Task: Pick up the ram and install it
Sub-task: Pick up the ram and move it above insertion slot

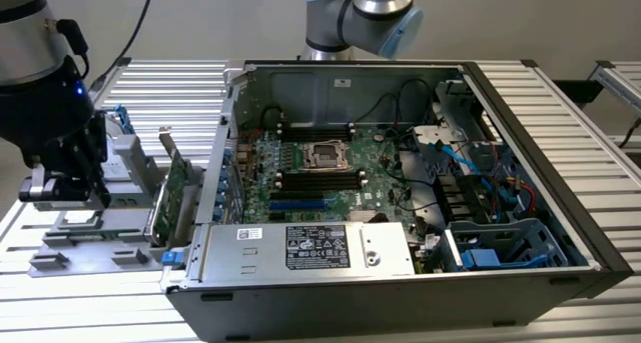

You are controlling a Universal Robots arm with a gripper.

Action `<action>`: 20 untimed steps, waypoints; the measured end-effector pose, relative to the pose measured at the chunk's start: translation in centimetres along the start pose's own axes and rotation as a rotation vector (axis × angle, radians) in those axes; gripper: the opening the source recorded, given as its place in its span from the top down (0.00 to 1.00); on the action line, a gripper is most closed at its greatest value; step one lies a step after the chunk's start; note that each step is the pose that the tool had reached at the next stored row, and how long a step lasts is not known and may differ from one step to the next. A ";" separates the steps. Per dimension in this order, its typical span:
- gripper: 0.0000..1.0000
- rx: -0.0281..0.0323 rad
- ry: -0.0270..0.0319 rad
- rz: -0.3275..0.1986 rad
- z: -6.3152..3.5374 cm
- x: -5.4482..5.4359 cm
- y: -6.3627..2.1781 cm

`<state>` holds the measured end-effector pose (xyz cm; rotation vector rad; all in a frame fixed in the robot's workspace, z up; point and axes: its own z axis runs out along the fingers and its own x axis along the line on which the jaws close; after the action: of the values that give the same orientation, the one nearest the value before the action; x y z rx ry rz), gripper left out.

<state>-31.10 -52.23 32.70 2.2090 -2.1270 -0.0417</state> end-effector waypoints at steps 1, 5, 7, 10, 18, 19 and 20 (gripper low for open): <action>0.86 -0.0025 0.0000 0.000 -0.33 0.0 -0.33; 0.86 -0.0135 -0.0003 -0.002 -1.71 0.1 -1.47; 0.86 -0.0183 -0.0005 -0.004 -2.50 0.2 -2.05; 0.86 -0.0222 -0.0015 -0.008 -3.73 0.2 -2.84; 0.86 -0.0280 -0.0057 -0.025 -5.01 0.4 -4.77; 0.86 -0.0286 -0.0062 -0.025 -5.11 0.4 -5.11; 0.86 -0.0289 -0.0064 -0.026 -5.19 0.4 -5.54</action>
<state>-25.19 -52.22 37.48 2.2231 -2.0878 -0.0807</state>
